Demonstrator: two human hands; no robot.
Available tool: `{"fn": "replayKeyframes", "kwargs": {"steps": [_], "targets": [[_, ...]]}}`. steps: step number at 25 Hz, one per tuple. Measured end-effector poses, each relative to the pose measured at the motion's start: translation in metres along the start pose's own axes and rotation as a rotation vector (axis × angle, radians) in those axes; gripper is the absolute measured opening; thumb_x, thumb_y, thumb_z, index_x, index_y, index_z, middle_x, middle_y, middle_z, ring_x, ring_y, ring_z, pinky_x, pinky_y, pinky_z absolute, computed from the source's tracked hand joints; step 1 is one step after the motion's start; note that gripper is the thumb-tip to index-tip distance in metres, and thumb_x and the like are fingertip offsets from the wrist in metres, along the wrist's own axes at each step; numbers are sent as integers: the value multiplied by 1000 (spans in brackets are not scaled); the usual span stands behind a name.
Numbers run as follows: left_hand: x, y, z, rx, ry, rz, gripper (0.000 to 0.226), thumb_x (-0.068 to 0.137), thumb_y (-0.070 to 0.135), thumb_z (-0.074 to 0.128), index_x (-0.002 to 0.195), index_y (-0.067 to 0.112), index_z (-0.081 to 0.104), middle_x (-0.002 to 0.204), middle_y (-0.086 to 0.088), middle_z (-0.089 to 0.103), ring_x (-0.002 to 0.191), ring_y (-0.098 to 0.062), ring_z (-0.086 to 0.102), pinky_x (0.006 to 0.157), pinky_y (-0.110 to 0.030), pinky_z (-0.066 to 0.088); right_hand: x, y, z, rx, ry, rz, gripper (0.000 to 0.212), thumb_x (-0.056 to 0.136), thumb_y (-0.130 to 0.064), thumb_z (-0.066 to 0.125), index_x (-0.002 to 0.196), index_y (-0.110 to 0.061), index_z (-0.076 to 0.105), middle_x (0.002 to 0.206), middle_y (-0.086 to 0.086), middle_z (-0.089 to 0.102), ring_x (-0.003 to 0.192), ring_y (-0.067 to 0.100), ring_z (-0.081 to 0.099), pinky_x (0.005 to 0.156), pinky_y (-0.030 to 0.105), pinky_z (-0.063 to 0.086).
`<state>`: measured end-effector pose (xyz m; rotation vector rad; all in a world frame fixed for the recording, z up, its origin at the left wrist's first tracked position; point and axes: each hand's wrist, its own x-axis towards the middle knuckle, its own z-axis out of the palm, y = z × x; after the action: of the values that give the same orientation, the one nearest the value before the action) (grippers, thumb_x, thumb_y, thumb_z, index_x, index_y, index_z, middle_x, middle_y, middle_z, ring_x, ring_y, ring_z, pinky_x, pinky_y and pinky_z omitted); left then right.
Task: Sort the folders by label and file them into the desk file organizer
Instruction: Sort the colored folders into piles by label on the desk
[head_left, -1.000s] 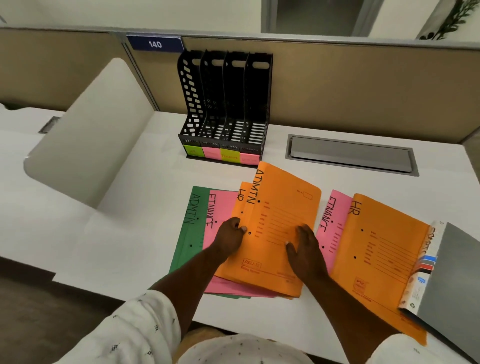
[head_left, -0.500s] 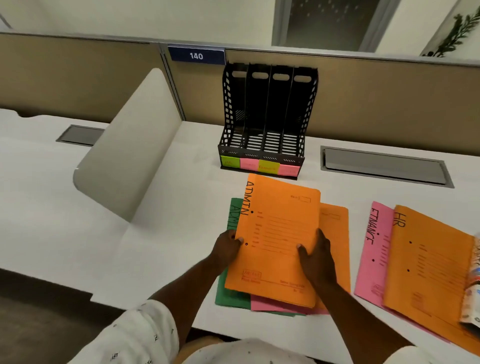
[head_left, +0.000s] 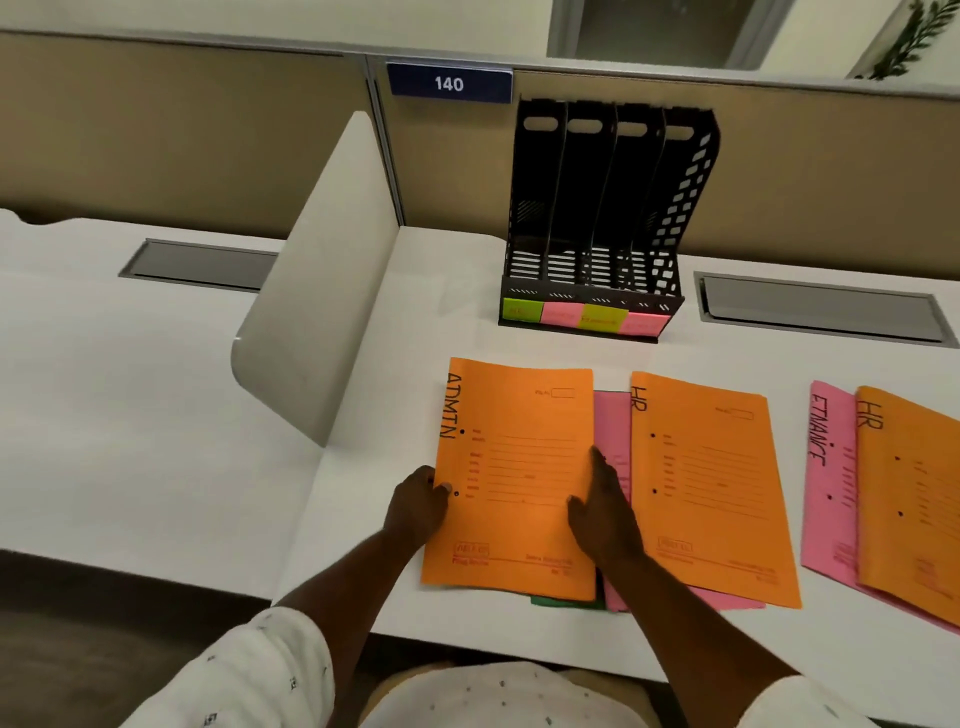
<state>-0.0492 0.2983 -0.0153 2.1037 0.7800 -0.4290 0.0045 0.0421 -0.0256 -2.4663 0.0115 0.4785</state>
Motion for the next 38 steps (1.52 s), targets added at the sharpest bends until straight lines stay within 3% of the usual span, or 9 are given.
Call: {"fn": "replayKeyframes", "kwargs": {"steps": [4, 9, 13, 16, 23, 26, 30, 34, 38], "targets": [[4, -24, -33, 53, 77, -111, 32, 98, 19, 52, 129, 9, 54, 125, -13, 65, 111, -34, 64, 87, -40, 50, 4, -33, 27, -66, -199, -87, 83, 96, -23, 60, 160, -15, 7, 158, 12, 32, 138, 30, 41, 110, 38, 37], [8, -28, -44, 197, 51, -153, 44, 92, 27, 56, 132, 9, 50, 129, -14, 58, 118, -35, 59, 100, -50, 50, 4, -47, 50, -217, -289, -98, 82, 94, -36, 59, 158, -13, 14, 157, 13, 34, 142, 29, 36, 116, 41, 34], [7, -20, -35, 377, 20, -115, 68, 95, 39, 56, 152, 11, 30, 159, -14, 32, 146, -36, 32, 116, -55, 32, 6, -48, 57, -461, -387, -197, 87, 94, -52, 53, 160, -17, 7, 167, 5, 10, 154, 28, 4, 123, 53, 7], [4, -10, -23, 433, 16, 1, 74, 98, 40, 53, 158, 13, 22, 168, -14, 13, 155, -35, 12, 122, -56, 19, 1, -45, 58, -429, -344, -175, 84, 97, -53, 51, 160, -18, 7, 168, 6, 5, 154, 27, 4, 124, 51, 8], [-16, 36, 50, 151, -157, 237, 59, 99, 33, 60, 151, 13, 41, 152, -6, 48, 136, -24, 50, 113, -36, 39, -15, 7, 19, -319, -209, -103, 74, 98, -42, 53, 158, -15, 19, 166, 8, 18, 151, 25, 20, 122, 40, 25], [-22, 57, 86, 29, -272, 136, 55, 96, 30, 66, 144, 12, 48, 146, -7, 56, 128, -23, 57, 101, -23, 43, -18, 28, 2, -321, -273, -117, 73, 97, -39, 57, 156, -15, 22, 163, 8, 25, 148, 23, 28, 118, 36, 29], [-20, 77, 110, -152, -230, -57, 54, 92, 24, 69, 140, 7, 53, 134, -8, 60, 118, -25, 61, 94, -28, 48, -16, 41, -7, -302, -365, -124, 79, 95, -38, 60, 158, -15, 18, 165, 6, 21, 149, 22, 27, 118, 36, 28], [-11, 93, 109, -518, -181, -271, 14, 90, 15, 72, 89, 4, 64, 89, -13, 62, 75, -25, 58, 60, -28, 40, -10, 48, -17, -310, -414, -118, 81, 93, -39, 62, 157, -17, 18, 162, 8, 28, 142, 25, 39, 113, 39, 40], [-12, 104, 108, -595, -238, -282, 12, 92, 16, 72, 91, 6, 66, 91, -14, 68, 70, -21, 61, 64, -29, 48, -8, 55, -29, -275, -398, -165, 74, 92, -39, 63, 153, -18, 27, 153, 8, 43, 131, 25, 51, 104, 37, 47]]}}
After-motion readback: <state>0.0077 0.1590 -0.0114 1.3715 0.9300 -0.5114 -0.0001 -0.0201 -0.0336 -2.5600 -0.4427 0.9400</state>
